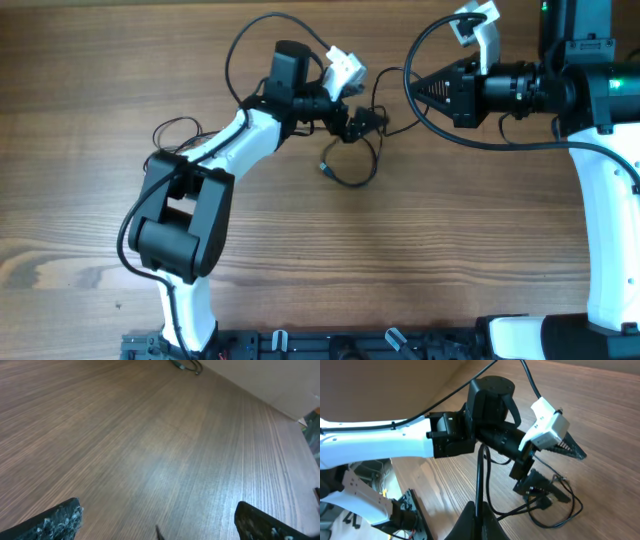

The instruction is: Untangle cables

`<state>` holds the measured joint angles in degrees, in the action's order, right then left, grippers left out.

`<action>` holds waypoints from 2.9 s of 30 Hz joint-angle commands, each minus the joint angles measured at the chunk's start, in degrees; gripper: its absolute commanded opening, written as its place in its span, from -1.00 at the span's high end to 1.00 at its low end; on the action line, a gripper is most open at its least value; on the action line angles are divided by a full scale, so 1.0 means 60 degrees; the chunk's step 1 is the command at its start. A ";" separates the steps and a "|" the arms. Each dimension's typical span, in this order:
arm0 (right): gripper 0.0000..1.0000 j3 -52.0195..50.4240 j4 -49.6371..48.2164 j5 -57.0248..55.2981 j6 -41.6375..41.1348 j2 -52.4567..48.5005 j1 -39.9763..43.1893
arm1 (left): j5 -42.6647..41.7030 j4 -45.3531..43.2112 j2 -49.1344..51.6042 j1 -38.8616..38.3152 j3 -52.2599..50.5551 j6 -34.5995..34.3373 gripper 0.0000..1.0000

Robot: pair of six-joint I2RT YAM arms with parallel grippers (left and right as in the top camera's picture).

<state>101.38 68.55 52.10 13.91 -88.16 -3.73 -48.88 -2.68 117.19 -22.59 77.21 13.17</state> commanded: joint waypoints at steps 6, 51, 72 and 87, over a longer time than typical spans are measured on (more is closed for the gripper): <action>0.91 0.0047 -0.0368 0.0295 -0.0503 0.0106 -0.0029 | -0.0033 -0.0011 0.0532 0.0011 0.0062 0.0743 0.16; -0.89 0.0044 -0.1042 -0.4309 -0.2313 -0.2441 -0.0051 | -0.0095 -0.0087 -0.4670 0.1162 0.0062 -0.0998 0.92; -0.83 0.0044 -0.2142 -0.1027 -0.2856 -0.3013 -0.0375 | -0.1282 0.0098 -0.5253 0.0098 0.0062 -0.0991 0.92; -0.82 0.0044 -0.3592 -0.0798 -0.3847 -0.4197 -0.1621 | -0.1242 0.0237 -0.5406 0.0528 0.0062 -0.0841 0.92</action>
<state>101.38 47.77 45.65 -6.52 -111.11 -13.37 -55.61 -1.45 85.82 -20.05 77.21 7.84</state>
